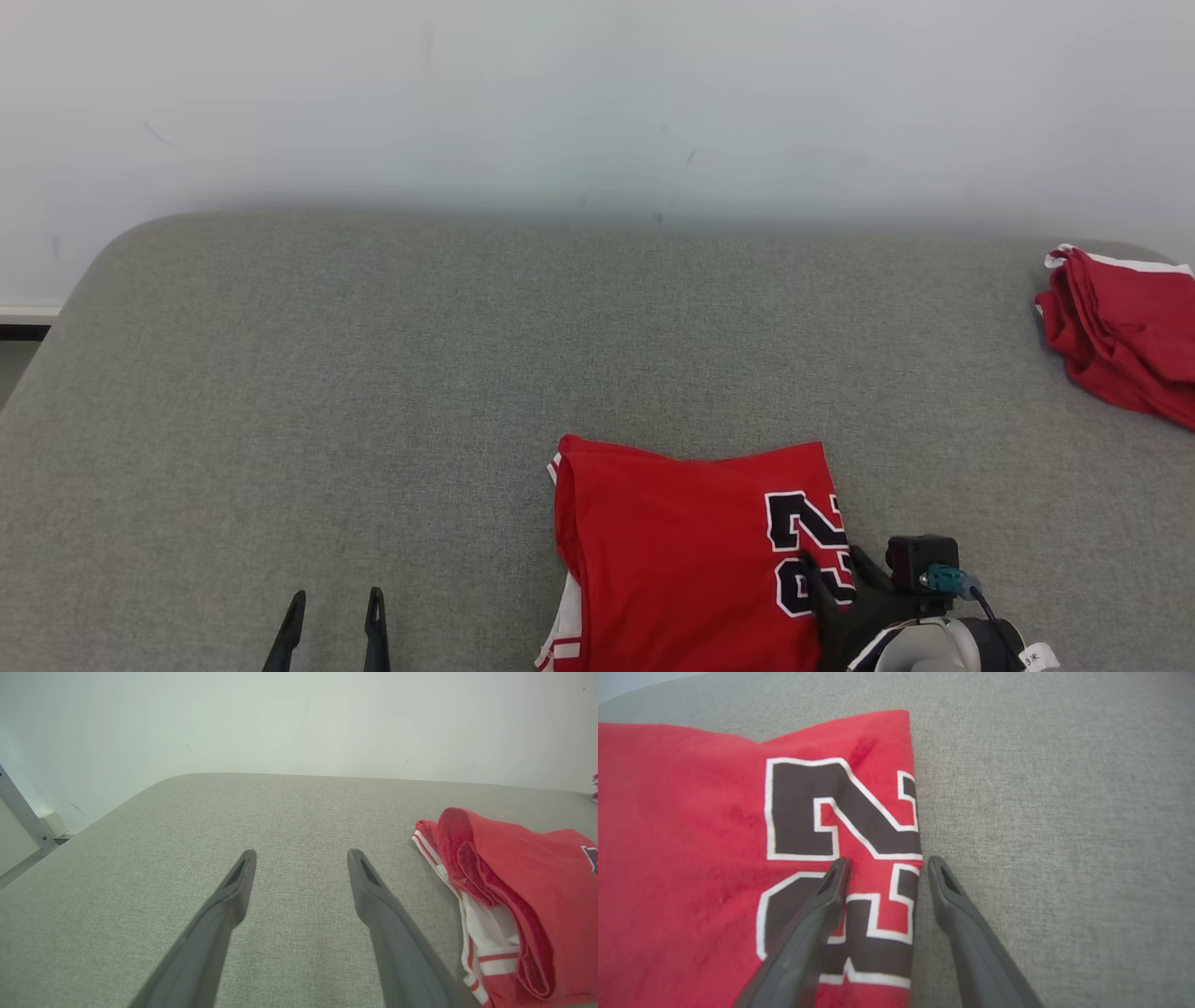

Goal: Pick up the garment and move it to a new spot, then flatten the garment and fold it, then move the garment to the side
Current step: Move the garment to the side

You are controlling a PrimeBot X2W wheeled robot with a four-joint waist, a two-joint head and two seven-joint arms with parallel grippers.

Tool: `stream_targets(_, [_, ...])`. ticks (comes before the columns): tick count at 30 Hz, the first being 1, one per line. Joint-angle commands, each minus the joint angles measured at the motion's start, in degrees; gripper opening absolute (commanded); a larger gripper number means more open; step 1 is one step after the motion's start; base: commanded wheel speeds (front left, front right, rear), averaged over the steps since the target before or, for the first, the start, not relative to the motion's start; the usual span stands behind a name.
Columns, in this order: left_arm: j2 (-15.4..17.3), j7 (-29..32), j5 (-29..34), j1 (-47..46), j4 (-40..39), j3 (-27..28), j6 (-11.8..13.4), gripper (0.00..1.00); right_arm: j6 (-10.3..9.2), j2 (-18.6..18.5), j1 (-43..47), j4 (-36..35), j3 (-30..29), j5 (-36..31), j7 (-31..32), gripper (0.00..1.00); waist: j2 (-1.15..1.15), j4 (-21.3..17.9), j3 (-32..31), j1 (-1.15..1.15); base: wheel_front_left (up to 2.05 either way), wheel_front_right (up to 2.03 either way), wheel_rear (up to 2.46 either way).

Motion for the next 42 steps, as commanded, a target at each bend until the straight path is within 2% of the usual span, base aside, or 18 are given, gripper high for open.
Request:
stream_targets(1, [-0.06,-0.16,-0.01,0.15,0.00,0.15,0.27,1.00,-0.11,0.29,0.17,1.38,0.35,0.65,0.26,0.00,0.00,-0.04,0.00,0.00,0.00,0.00,0.00])
stream_targets(7, [-0.07,-0.17,-0.52,0.16,-0.41,0.26,0.37,1.00,-0.11,-0.02,-2.79,0.53,1.74,2.70,0.16,0.00,0.00,-0.20,0.60,0.00,0.00,0.00,0.00])
stream_targets(16, [-0.07,-0.16,-1.54,-1.51,-1.08,0.11,0.26,1.00,-0.11,-4.84,-10.75,-5.84,4.25,3.11,0.11,0.00,0.00,-1.74,5.07,0.00,0.00,0.00,0.00])
stream_targets(26, [-0.06,-0.17,-1.38,-8.39,-3.72,-1.67,-0.46,1.00,-0.11,-13.06,-26.69,-7.67,6.05,3.53,0.11,0.00,0.00,-4.55,16.42,0.00,0.00,0.00,0.00])
stream_targets(31, [-0.05,-0.17,0.46,-12.26,-6.69,-0.28,-1.43,1.00,-0.11,-17.59,-37.16,-6.75,6.43,3.68,0.12,0.00,0.00,-6.72,23.07,0.00,0.00,0.00,0.00])
stream_targets(42, [0.75,-0.16,3.82,-14.73,-14.32,1.69,-3.77,1.00,-0.11,-24.43,-46.20,-7.30,6.49,3.57,0.11,0.00,0.00,-11.05,29.32,0.00,0.00,0.00,0.00])
